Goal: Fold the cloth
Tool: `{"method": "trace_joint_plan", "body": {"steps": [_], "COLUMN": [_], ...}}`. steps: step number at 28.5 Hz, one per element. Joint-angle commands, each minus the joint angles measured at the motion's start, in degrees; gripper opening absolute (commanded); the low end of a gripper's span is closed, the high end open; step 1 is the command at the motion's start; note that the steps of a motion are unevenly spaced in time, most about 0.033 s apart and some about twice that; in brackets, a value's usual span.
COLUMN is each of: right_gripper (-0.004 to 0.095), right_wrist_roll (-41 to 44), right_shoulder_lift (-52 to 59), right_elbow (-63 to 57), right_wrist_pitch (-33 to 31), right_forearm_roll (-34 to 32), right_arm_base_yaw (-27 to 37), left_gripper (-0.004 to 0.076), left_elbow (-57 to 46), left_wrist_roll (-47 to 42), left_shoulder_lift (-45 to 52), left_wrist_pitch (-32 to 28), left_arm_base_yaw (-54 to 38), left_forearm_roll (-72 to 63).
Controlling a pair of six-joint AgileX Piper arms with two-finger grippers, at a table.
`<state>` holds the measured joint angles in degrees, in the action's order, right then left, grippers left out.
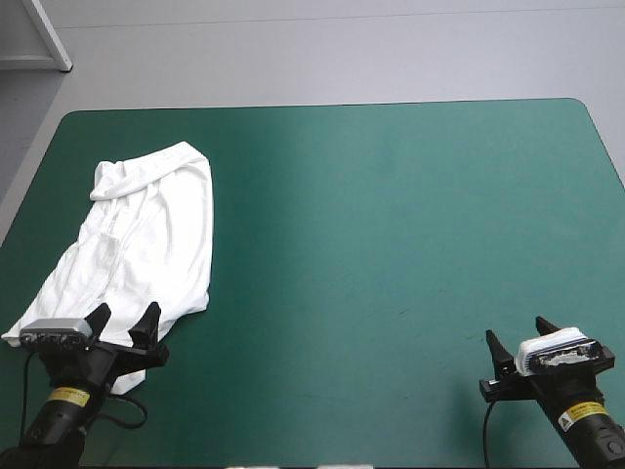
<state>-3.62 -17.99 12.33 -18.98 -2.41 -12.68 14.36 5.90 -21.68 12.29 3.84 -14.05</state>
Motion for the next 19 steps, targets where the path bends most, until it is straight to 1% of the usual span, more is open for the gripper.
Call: {"method": "trace_joint_plan", "body": {"steps": [1,2,4,5,7,9,12,14,16,19], "right_gripper": [0.0669,0.0669,0.0669,0.0669,0.0669,0.0669,0.0669,0.0669,0.0669,0.0669], "right_wrist_roll": [-0.4,-0.4,-0.4,-0.4,-0.4,-0.4,-0.4,-0.4,-0.4,-0.4], "right_shoulder_lift": [-0.46,-0.46,-0.46,-0.46,-0.46,-0.46,-0.46,-0.46,-0.46,-0.46], "right_elbow": [1.77,1.77,1.77,1.77,1.77,2.01,2.21,2.21,2.21,2.21], "right_wrist_pitch": [3.43,3.39,3.39,3.29,3.17,2.79,2.67,2.54,2.54,2.54], "right_forearm_roll": [-0.12,-0.15,0.0,0.16,0.72,1.32,1.43,1.43,1.43,1.43], "right_arm_base_yaw": [-0.05,-0.05,-0.05,-0.05,-0.05,-0.05,-0.05,-0.05,-0.05,-0.05], "left_gripper": [0.0549,0.0549,0.0549,0.0549,0.0549,0.0549,0.0549,0.0549,0.0549,0.0549], "left_elbow": [7.69,9.8,14.07,18.38,23.3,27.51,33.6,37.88,42.19,47.16], "left_wrist_roll": [-2.11,-2.11,-2.11,-2.11,-2.11,-2.32,-2.51,-2.51,-1.44,0.52], "left_shoulder_lift": [-10.31,-14.15,-21.8,-28.95,-35.26,-39.63,-46.66,-50.99,-55.16,-60.13], "left_wrist_pitch": [-1.41,-0.07,0.32,0.37,0.37,0.37,0.47,2.32,5.38,8.76], "left_arm_base_yaw": [0.12,0.12,0.12,0.12,-0.04,-1.54,-6.22,-10.31,-13.85,-16.49], "left_forearm_roll": [2.98,3.91,3.91,3.91,4.31,4.31,3.39,3.39,3.39,3.24]}}
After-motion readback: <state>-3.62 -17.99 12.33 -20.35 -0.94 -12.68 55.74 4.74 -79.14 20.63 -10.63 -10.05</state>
